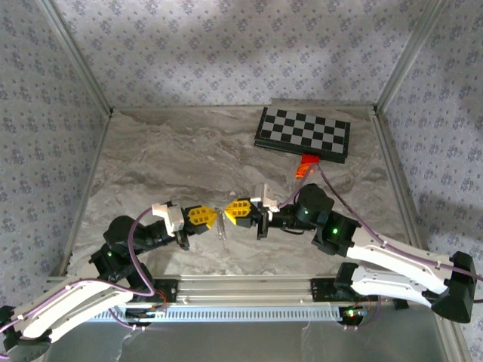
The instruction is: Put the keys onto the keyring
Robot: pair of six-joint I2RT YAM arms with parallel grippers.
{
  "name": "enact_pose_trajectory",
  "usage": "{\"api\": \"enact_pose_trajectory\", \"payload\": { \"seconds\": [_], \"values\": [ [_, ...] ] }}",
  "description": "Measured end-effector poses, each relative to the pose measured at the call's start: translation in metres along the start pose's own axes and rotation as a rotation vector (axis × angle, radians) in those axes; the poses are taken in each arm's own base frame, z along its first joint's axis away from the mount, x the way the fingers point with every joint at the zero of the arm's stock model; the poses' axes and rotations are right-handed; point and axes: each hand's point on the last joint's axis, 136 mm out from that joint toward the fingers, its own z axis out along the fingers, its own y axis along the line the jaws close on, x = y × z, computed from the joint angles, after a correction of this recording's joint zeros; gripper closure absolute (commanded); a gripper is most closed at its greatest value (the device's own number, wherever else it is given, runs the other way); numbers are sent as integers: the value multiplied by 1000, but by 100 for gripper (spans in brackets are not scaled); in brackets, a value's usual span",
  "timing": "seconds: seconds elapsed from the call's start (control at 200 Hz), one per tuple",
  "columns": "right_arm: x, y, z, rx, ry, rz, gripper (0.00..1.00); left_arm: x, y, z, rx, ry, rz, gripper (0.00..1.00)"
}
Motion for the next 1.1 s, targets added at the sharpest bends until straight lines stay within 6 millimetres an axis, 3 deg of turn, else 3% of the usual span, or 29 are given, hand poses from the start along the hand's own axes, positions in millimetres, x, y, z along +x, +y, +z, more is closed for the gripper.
{"api": "enact_pose_trajectory", "payload": {
  "seconds": [1.099],
  "values": [
    [-3, -2, -1, 11, -15, 1, 100, -2, 0, -1, -3, -6, 2, 100]
  ]
}}
